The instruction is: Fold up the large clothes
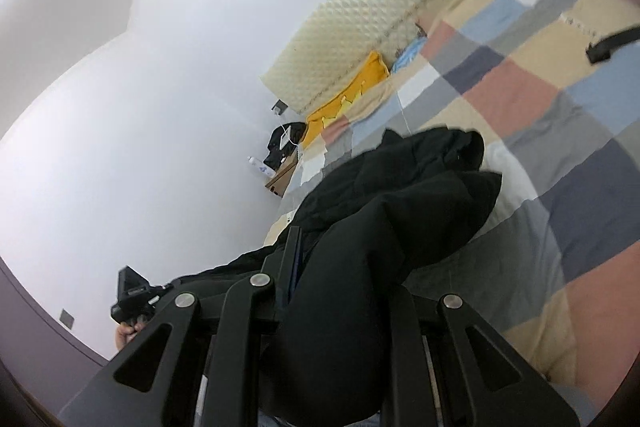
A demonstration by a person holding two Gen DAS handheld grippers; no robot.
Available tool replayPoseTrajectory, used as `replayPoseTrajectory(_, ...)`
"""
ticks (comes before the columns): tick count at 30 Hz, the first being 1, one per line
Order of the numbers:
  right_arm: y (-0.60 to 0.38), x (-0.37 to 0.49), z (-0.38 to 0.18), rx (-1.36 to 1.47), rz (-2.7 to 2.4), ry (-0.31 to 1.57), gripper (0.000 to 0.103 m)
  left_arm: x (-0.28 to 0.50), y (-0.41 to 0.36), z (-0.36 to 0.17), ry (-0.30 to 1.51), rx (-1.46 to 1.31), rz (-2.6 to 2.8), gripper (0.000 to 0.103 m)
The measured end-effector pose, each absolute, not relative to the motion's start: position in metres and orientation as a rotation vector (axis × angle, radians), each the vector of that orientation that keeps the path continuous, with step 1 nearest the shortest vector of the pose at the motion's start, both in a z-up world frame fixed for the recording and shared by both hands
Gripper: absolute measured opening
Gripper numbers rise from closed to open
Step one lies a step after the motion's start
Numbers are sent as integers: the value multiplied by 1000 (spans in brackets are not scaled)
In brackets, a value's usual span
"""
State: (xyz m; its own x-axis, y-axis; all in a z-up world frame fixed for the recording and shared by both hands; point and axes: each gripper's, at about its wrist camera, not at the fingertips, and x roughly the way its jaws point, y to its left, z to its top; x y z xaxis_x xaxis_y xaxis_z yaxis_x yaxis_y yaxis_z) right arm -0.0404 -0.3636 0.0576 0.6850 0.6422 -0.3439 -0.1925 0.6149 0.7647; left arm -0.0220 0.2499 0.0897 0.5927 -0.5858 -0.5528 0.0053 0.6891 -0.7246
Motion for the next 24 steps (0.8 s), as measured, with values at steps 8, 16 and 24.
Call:
replayPoseTrajectory(8,-381,-76,103,792,495,572,17,-62,238,149,814,-727,-393,4)
replayPoseTrajectory(16,-375,-59,115,677,397,527,17,-33,231,146,830,-642,-330,5)
replayPoseTrajectory(24,-359,-30,109,462,292,536,18,15,211,132,847,-480,-231,5)
